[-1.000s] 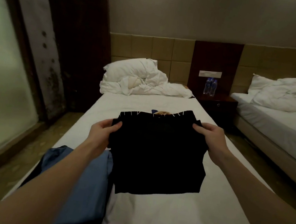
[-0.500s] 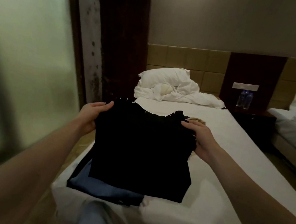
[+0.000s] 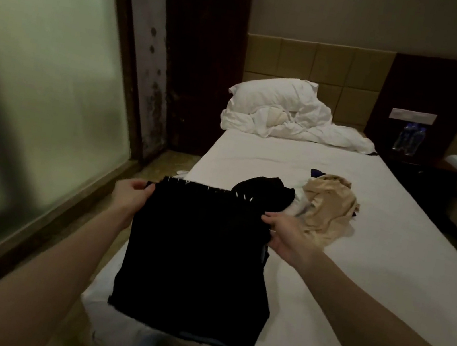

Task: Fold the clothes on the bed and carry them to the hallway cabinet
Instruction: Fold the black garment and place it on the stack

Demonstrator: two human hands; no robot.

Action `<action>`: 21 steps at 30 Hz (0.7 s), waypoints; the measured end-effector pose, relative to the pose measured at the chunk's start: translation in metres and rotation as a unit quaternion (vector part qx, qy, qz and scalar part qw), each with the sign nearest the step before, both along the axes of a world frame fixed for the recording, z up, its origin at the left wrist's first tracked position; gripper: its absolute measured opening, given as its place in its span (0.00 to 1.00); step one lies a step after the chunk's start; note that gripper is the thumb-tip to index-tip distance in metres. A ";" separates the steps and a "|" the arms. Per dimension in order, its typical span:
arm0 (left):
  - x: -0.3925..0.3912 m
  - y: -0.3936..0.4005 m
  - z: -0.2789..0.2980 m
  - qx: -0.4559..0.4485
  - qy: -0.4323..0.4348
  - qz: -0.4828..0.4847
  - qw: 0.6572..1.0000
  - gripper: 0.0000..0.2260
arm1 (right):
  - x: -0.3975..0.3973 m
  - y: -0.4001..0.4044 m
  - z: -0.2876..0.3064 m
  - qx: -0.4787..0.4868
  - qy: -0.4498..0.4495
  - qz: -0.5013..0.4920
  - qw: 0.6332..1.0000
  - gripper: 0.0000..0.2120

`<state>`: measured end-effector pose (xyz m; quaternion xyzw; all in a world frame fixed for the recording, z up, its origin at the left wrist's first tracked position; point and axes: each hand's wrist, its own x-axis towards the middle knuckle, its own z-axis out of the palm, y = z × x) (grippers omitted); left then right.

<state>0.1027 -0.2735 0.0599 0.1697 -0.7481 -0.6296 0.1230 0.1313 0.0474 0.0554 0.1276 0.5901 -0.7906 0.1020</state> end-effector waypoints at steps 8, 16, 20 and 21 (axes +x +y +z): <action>-0.043 0.053 -0.079 -0.364 0.100 -0.109 0.920 0.19 | -0.059 -0.008 -0.065 0.545 0.206 0.068 0.810 0.22; -0.035 0.077 -0.144 -0.651 0.057 -0.345 0.674 0.36 | -0.057 0.000 -0.131 0.706 0.199 0.271 0.623 0.33; -0.055 0.082 -0.144 -0.659 0.030 -0.340 0.670 0.38 | -0.070 0.016 -0.133 0.702 0.189 0.248 0.641 0.32; -0.061 0.085 -0.143 -0.663 0.034 -0.339 0.667 0.38 | -0.078 0.022 -0.133 0.698 0.184 0.235 0.651 0.32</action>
